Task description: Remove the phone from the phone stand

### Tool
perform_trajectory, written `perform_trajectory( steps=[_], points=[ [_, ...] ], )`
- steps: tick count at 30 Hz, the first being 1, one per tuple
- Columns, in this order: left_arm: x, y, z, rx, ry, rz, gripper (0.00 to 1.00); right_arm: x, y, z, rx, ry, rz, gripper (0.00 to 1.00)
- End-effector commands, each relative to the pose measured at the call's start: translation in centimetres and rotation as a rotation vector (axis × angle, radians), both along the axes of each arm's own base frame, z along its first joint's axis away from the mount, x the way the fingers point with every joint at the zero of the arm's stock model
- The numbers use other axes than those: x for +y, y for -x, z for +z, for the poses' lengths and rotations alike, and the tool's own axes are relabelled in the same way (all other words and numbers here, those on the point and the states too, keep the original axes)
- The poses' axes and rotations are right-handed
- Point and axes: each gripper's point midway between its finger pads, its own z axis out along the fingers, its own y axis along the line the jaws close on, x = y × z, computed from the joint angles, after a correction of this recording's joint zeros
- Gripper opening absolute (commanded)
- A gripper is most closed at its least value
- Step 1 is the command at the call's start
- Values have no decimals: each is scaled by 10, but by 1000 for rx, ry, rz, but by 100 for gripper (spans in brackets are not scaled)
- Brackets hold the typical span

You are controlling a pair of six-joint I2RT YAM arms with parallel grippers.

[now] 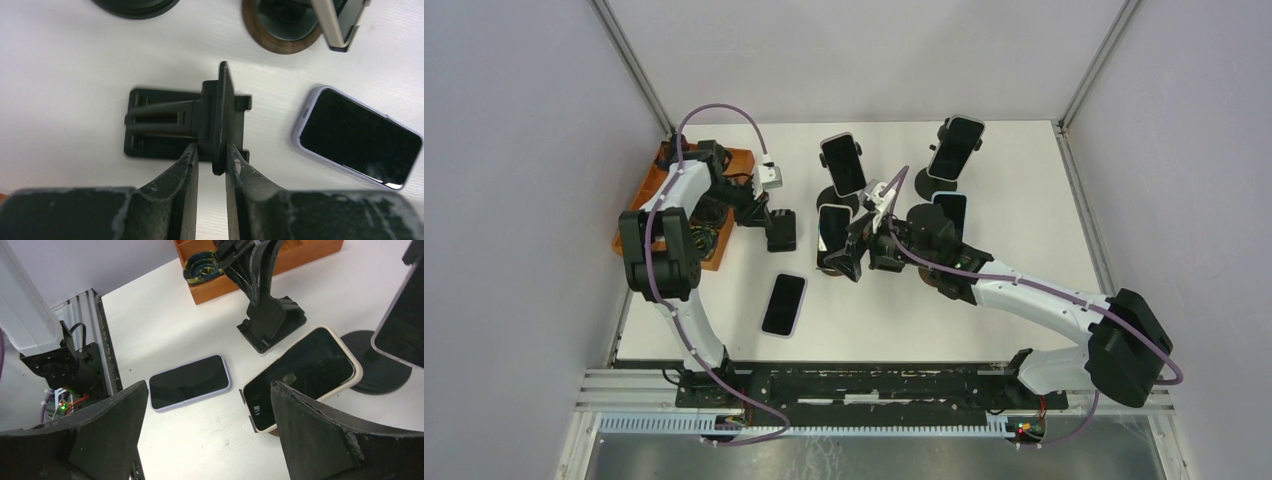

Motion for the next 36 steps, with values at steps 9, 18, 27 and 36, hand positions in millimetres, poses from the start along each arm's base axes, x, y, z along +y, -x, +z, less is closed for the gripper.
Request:
perform_trajectory(
  steps=[9, 18, 27, 36],
  points=[
    [12, -32, 16, -128, -15, 25, 55, -10, -28, -21, 72, 34, -184, 98],
    [7, -15, 113, -229, 21, 40, 100, -13, -50, -48, 138, 85, -313, 98],
    [24, 2, 193, -331, -33, 283, 100, 10, -70, -71, 175, 64, -331, 98],
    [26, 22, 216, -384, 39, 482, 100, 21, -86, -103, 206, 92, -369, 98]
  ],
)
